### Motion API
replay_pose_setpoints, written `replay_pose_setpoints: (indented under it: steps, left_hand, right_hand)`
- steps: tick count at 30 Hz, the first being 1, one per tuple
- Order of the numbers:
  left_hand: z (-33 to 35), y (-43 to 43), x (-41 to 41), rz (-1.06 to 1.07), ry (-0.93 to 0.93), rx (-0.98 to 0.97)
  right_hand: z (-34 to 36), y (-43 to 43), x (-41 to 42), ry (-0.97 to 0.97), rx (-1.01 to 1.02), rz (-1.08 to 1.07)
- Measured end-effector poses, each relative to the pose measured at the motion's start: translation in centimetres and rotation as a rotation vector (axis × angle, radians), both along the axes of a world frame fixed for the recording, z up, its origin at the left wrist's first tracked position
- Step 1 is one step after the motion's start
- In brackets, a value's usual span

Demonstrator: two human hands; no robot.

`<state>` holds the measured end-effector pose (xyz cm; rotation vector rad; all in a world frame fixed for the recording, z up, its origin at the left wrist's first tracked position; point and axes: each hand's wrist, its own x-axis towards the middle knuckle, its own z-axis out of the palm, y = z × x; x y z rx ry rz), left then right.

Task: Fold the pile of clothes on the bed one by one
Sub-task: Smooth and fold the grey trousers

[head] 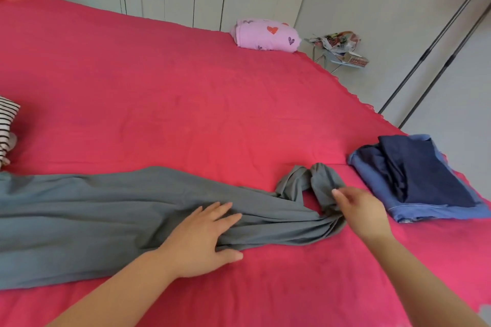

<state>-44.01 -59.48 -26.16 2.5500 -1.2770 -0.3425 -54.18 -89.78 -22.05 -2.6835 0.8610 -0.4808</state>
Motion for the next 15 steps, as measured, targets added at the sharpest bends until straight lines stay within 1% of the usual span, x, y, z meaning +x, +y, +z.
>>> replay_pose_setpoints:
  steps: [1, 2, 4, 5, 6, 9, 10, 11, 12, 14, 15]
  left_hand:
    - [0.0, -0.9, 0.2, 0.031, -0.004, -0.023]
    - [-0.5, -1.5, 0.3, 0.073, -0.007, -0.035]
    - [-2.0, -1.9, 0.3, 0.135, -0.062, -0.043]
    - [-2.9, -1.9, 0.3, 0.136, -0.110, -0.008]
    - [-3.8, -1.7, 0.1, 0.150, -0.095, 0.052]
    - [-5.2, -1.4, -0.2, 0.156, -0.024, 0.058]
    - [-5.3, -1.4, -0.3, 0.154, 0.000, 0.059]
    - [-5.1, -1.4, -0.2, 0.152, 0.004, 0.054]
    - [-5.3, -1.4, -0.2, 0.168, -0.008, 0.035]
    - [-5.3, -1.3, 0.0, 0.196, -0.020, 0.018]
    - [-5.1, -1.3, 0.0, 0.208, 0.002, 0.009]
  right_hand:
    - [0.0, -0.2, 0.7, 0.002, -0.047, -0.022]
    - [-0.3, -0.2, 1.3, 0.064, -0.036, -0.039]
    - [-0.7, -0.4, 2.3, 0.171, 0.077, -0.040]
    - [-0.9, -0.7, 2.6, 0.166, 0.117, -0.036]
    - [-0.6, -0.9, 2.7, 0.109, 0.129, -0.054]
    - [1.4, -2.9, 1.3, -0.225, 0.217, -0.259]
    - [2.0, -4.1, 0.3, -0.294, 0.297, -0.329]
    - [2.2, -5.1, -0.7, -0.284, 0.388, -0.367]
    - [2.3, -5.5, -1.8, -0.175, 0.460, -0.359]
    - [1.6, -6.0, -3.3, 0.169, 0.591, -0.320]
    - [1.2, -6.1, -3.7, 0.336, 0.571, -0.307]
